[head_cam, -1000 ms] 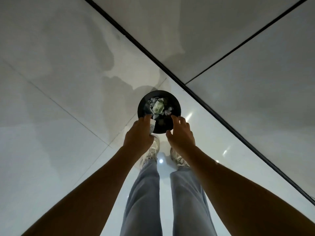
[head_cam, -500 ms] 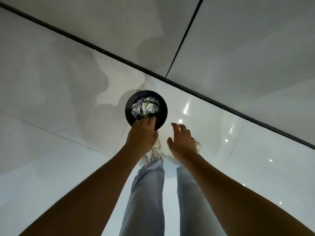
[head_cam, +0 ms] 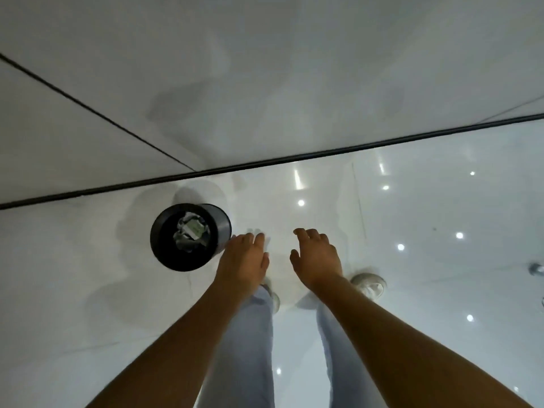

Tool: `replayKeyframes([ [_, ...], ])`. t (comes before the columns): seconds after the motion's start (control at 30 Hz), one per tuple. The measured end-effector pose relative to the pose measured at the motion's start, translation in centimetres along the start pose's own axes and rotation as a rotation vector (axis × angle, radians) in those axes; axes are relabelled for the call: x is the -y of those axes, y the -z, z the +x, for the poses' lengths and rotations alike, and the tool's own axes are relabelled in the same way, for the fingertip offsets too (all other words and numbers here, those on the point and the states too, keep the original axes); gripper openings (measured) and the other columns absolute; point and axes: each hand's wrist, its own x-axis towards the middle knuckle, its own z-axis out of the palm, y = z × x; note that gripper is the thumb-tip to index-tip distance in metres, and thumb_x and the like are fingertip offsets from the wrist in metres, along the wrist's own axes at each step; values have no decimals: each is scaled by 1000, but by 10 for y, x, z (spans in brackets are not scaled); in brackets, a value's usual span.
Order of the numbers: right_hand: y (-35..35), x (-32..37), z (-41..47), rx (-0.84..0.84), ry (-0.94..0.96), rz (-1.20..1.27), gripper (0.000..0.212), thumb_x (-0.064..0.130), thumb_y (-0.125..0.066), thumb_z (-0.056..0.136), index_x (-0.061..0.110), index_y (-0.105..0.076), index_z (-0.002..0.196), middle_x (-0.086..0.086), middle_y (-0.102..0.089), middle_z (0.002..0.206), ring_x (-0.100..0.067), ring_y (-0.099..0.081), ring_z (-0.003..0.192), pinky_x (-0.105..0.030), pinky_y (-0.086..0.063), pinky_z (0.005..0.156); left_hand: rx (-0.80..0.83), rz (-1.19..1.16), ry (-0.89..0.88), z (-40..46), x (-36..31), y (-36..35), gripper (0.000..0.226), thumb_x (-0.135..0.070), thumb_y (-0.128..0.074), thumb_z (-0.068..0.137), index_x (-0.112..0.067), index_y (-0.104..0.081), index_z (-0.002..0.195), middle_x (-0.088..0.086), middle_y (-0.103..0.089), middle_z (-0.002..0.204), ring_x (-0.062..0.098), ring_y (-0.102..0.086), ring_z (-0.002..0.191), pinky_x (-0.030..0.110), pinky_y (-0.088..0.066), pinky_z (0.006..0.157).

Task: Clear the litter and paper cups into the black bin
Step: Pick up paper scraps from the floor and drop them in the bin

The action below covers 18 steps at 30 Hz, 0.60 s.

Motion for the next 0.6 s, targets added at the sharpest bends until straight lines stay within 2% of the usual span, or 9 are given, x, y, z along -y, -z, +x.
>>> replayKeyframes([
  [0.1, 12, -56, -8, -34, -77, 72, 46, 27, -43, 97, 19, -36, 142, -5, -46, 138, -24, -46, 121, -36, -42, 97, 21, 111, -91, 17, -56, -4, 47, -39, -31, 101, -15, -34, 142, 5, -49, 137, 21, -46, 126, 31, -29, 110],
  [0.47, 48, -311, -64, -98, -357, 319, 45, 25, -46, 96, 18, -39, 139, -5, -49, 135, -24, -48, 119, -36, -43, 96, 122, 257, -275, 63, -308, -40, 40, -34, -34, 99, -14, -42, 133, 5, -55, 125, 20, -50, 115, 28, -34, 102],
  [0.6, 57, -400, -98, -121, -479, 384, 45, 25, -47, 96, 17, -39, 140, -7, -49, 135, -25, -49, 118, -35, -44, 94, 155, 323, -407, 79, -408, -48, 39, -33, -34, 100, -13, -43, 131, 6, -54, 125, 22, -50, 116, 30, -32, 104],
])
